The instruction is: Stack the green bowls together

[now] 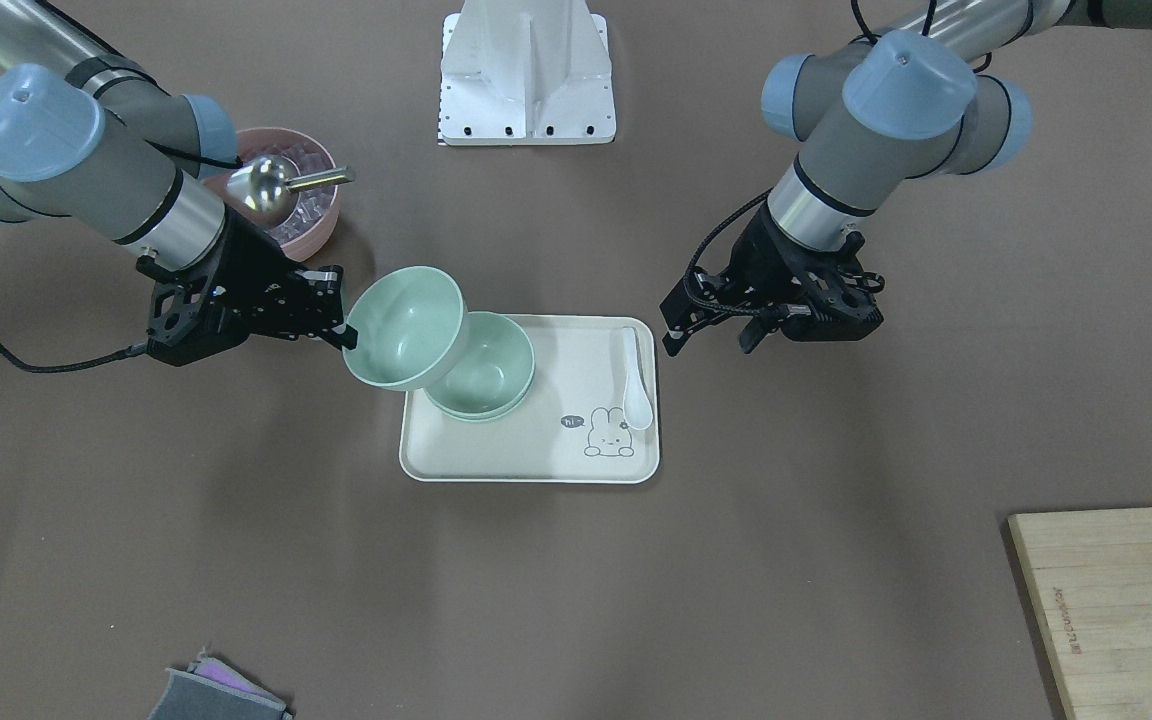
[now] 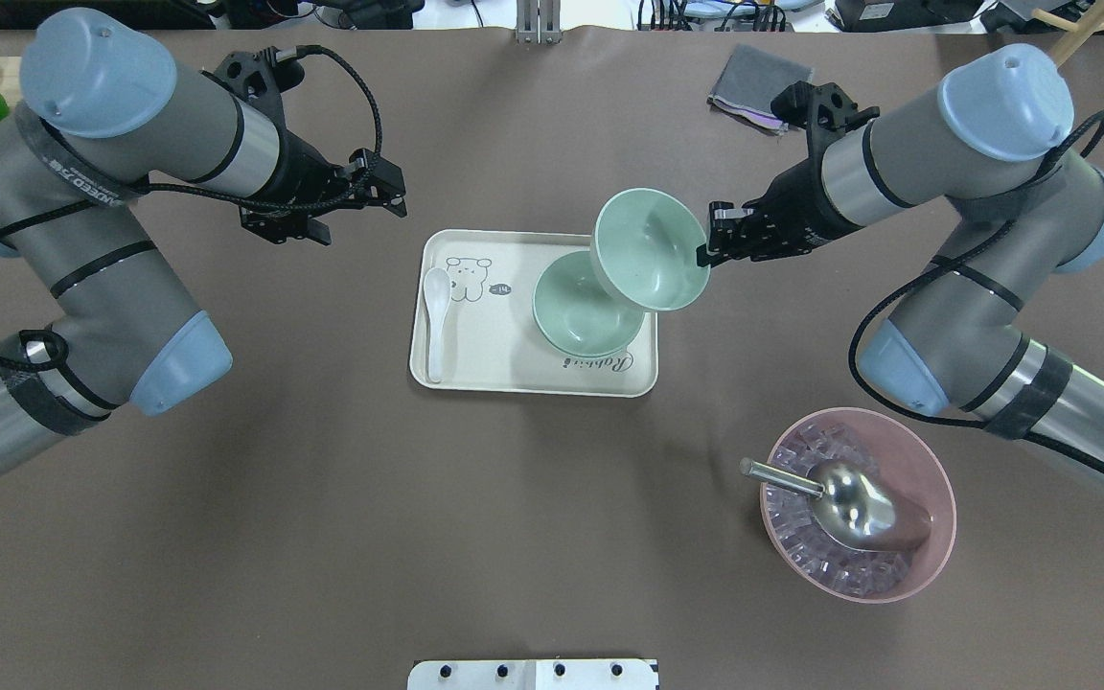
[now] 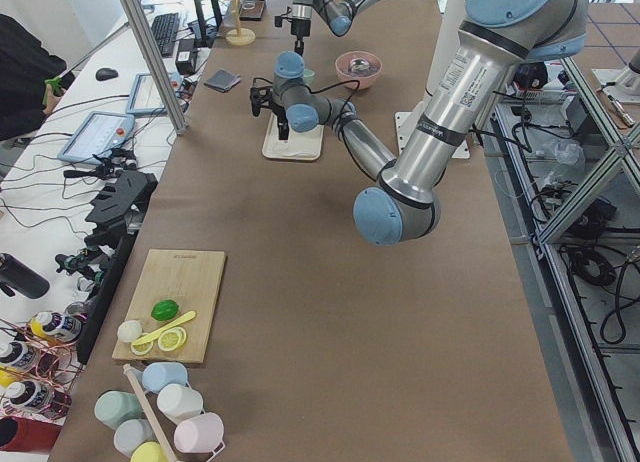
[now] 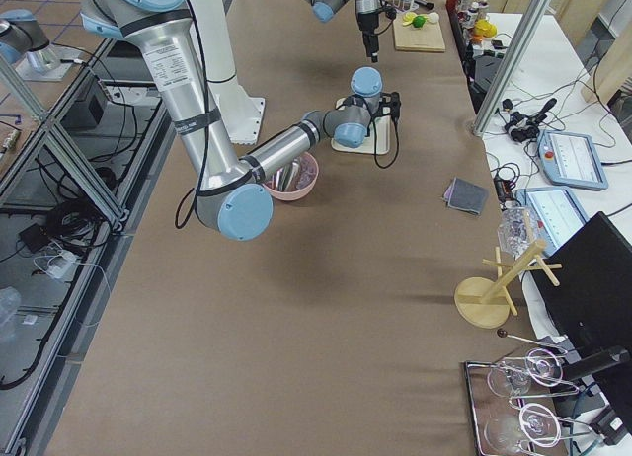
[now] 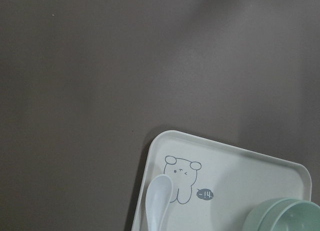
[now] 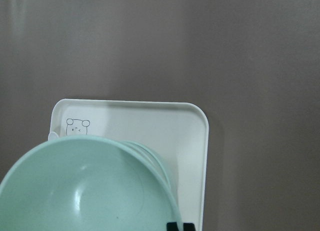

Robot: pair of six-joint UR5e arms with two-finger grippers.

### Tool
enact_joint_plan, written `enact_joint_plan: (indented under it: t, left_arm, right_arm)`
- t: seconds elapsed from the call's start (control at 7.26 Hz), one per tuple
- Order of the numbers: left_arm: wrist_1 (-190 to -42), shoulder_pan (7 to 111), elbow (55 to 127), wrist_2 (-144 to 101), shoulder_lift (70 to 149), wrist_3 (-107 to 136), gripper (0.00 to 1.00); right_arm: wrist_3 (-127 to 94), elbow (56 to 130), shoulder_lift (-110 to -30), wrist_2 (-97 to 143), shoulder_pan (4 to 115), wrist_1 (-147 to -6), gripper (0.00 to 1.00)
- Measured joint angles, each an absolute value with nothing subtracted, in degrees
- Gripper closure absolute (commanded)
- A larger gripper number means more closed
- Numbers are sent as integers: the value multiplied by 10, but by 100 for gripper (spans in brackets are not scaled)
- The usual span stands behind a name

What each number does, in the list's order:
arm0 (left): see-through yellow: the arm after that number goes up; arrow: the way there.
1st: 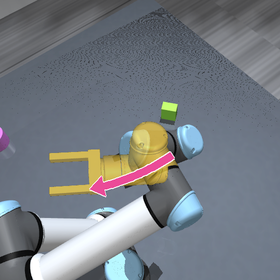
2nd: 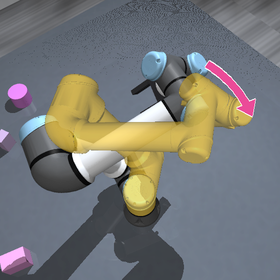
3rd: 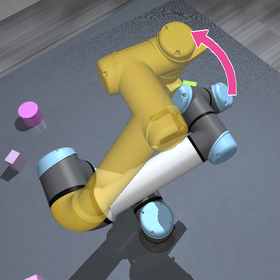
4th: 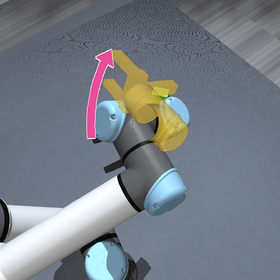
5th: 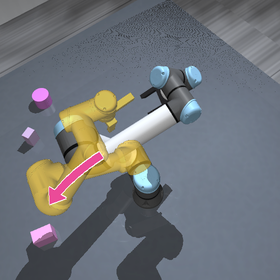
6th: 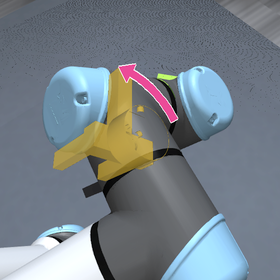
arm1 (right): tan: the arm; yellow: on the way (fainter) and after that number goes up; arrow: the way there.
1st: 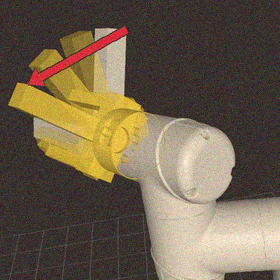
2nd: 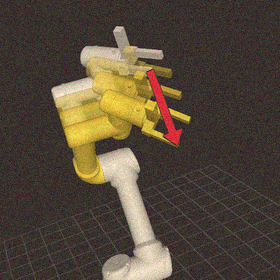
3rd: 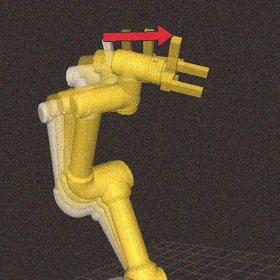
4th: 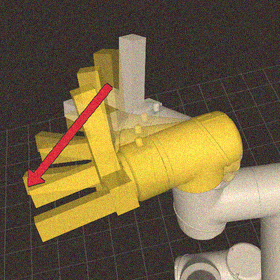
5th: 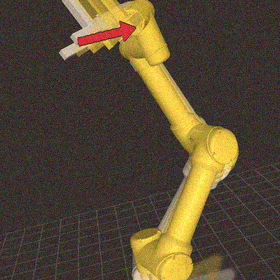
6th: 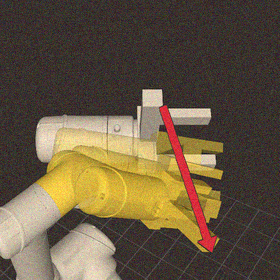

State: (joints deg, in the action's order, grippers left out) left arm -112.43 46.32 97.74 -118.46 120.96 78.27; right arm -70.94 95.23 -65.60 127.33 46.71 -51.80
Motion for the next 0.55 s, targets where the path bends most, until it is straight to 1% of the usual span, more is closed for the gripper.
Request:
enact_joint_plan:
  t: [0.55]
  left_arm:
    - [-1124, 463, 975, -1185, 1209, 781, 2]
  right_arm:
    - [-727, 935, -647, 1215, 416, -498, 100]
